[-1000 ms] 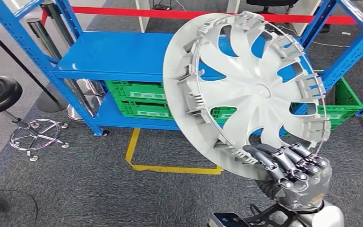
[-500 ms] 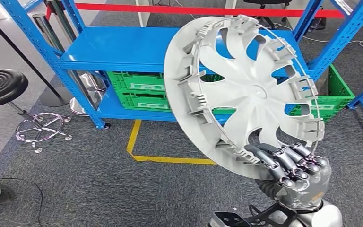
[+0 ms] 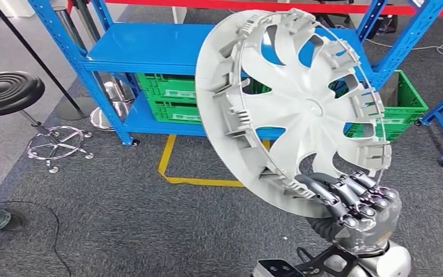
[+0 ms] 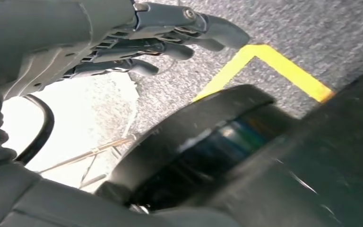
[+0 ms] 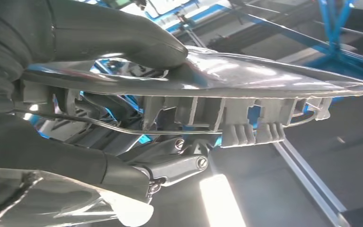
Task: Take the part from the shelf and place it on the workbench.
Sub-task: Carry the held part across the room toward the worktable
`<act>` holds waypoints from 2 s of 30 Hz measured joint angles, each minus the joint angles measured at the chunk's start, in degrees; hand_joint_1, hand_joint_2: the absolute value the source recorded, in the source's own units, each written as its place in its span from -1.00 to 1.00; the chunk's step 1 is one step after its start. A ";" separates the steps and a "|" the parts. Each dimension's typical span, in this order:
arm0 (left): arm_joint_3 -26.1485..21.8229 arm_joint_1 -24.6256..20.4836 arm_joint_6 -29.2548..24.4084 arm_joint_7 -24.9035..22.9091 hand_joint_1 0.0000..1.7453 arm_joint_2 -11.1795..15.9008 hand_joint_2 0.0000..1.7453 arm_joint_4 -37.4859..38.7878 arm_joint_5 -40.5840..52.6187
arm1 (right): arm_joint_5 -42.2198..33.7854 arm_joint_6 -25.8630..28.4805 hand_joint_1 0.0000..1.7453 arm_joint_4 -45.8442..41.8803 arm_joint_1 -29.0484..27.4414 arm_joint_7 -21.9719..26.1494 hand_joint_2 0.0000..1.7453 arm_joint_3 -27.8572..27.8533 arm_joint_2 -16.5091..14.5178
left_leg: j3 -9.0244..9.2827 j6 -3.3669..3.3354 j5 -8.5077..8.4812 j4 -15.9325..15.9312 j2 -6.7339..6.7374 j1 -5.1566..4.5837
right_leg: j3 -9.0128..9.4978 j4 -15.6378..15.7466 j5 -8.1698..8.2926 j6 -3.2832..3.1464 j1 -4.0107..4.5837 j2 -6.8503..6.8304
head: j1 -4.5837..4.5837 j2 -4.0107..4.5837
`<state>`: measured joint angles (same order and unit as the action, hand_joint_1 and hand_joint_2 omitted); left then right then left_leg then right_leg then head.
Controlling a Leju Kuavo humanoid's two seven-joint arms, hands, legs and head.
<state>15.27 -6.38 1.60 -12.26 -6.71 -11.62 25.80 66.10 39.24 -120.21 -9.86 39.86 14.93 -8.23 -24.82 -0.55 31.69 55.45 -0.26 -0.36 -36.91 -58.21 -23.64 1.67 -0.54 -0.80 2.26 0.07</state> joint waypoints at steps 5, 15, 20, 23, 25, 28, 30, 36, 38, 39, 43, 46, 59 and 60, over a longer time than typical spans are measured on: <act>-0.04 -0.31 0.11 0.15 -1.00 0.00 1.00 -0.01 0.13 | -0.55 0.03 1.00 -0.17 0.48 0.01 1.00 0.32 0.01 | -3.80 -1.40 -3.43 -0.13 0.43 0.03 | -3.19 -11.89 -10.87 0.78 -0.10 0.57 | 0.17 0.00; -0.08 -1.34 0.30 0.32 -1.00 -0.13 1.00 0.00 0.77 | -0.72 0.03 1.00 -0.20 1.67 0.00 1.00 0.92 0.01 | -10.71 -0.07 -8.52 2.31 0.28 -0.66 | 11.72 2.64 -8.44 -0.93 0.56 0.58 | 0.17 0.00; -0.05 -1.68 0.45 0.32 -1.00 0.02 1.00 0.02 1.24 | -0.78 0.03 1.00 -0.18 1.89 -0.03 1.00 1.10 -0.01 | -12.38 1.51 2.50 12.82 0.12 -0.22 | 7.94 2.13 -5.34 -2.54 0.31 -0.01 | -0.38 0.00; 0.02 -1.68 0.44 0.32 -1.00 0.02 1.00 0.02 1.69 | -0.77 0.03 1.00 -0.18 1.89 0.00 1.00 1.19 -0.01 | -10.59 1.50 1.42 17.98 0.12 -0.16 | 4.53 0.80 -3.67 -2.59 0.57 -0.10 | -0.41 0.00; 0.19 -1.45 0.44 0.29 -1.00 0.04 1.00 0.02 2.06 | -0.75 0.03 1.00 -0.18 1.88 0.00 1.00 1.23 -0.01 | -6.32 0.82 -1.35 13.00 0.09 -0.24 | 2.54 0.00 -2.72 -2.50 0.77 -0.03 | -0.39 0.00; 0.40 -0.85 0.45 0.28 -1.00 0.07 1.00 0.02 2.52 | -0.78 0.04 1.00 -0.22 1.92 -0.01 1.00 1.25 -0.01 | 0.03 -0.31 0.23 2.08 0.03 -0.58 | 1.05 -0.31 -1.04 -1.83 0.91 0.06 | -0.34 0.00; 0.54 -0.60 0.51 0.28 -1.00 -0.04 1.00 0.02 2.63 | -0.82 0.05 1.00 -0.26 1.98 0.01 1.00 1.27 -0.01 | 0.22 -0.74 0.18 -0.04 0.08 -0.72 | 0.41 0.04 0.27 -1.20 0.82 -0.04 | -0.39 0.00; 0.84 -0.96 0.61 0.46 -1.00 -0.17 1.00 0.02 2.79 | -1.01 0.05 1.00 -0.27 1.93 0.01 1.00 1.29 -0.01 | -4.34 -1.84 -4.01 -0.55 0.56 -0.24 | -3.59 -12.67 -9.64 0.55 0.22 0.56 | -0.31 0.00; 0.86 -1.14 0.61 0.51 -1.00 -0.20 1.00 0.02 2.83 | -1.13 0.05 1.00 -0.27 1.91 0.01 1.00 1.31 -0.01 | -5.91 -1.69 -5.16 -0.32 0.66 -0.24 | -3.28 -16.69 -7.33 0.88 0.04 0.57 | -0.30 0.00; 0.86 -1.25 0.61 0.53 -1.00 -0.23 1.00 0.02 2.87 | -1.19 0.05 1.00 -0.27 1.91 0.01 1.00 1.31 -0.01 | -6.65 -1.55 -5.62 -0.13 0.68 -0.22 | -1.79 -15.80 -5.23 0.96 -0.04 0.56 | -0.30 0.00; 0.92 -1.62 0.61 0.60 -1.00 -0.32 1.00 0.02 3.11 | -1.38 0.05 1.00 -0.31 2.13 0.01 1.00 1.34 -0.01 | -8.38 -0.59 -6.73 1.24 0.56 -0.42 | 9.49 -0.54 -6.29 0.62 -0.08 0.60 | -0.28 0.00; 0.97 -1.76 0.61 0.62 -1.00 -0.31 1.00 0.02 3.43 | -1.45 0.06 1.00 -0.35 2.22 0.00 1.00 1.37 -0.01 | -9.36 0.28 -7.23 1.96 0.50 -0.53 | 10.26 2.17 -7.68 -0.36 -0.18 0.68 | -0.33 0.00; 1.37 -1.39 0.73 0.63 -1.00 -0.12 1.00 0.02 4.35 | -1.50 0.07 1.00 -0.90 2.47 0.00 1.00 1.74 0.00 | -5.03 -0.33 -3.35 3.08 0.07 -0.71 | 6.40 0.79 -5.44 -1.38 0.45 0.58 | -0.39 0.00; 1.38 -1.38 0.73 0.63 -1.00 -0.14 1.00 0.02 4.39 | -1.54 0.08 1.00 -0.97 2.54 -0.01 1.00 1.79 0.01 | -5.12 -0.40 -3.46 2.55 0.09 -0.73 | 6.13 0.70 -5.25 -1.09 0.47 0.58 | -0.39 0.00</act>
<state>16.64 -7.76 2.33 -11.63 -6.85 -11.61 30.18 64.56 39.32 -121.18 -7.32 39.86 16.72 -8.22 -29.94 -0.96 28.23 58.00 -0.17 -1.08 -30.78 -57.51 -28.89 0.58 -0.07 -0.23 1.87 0.07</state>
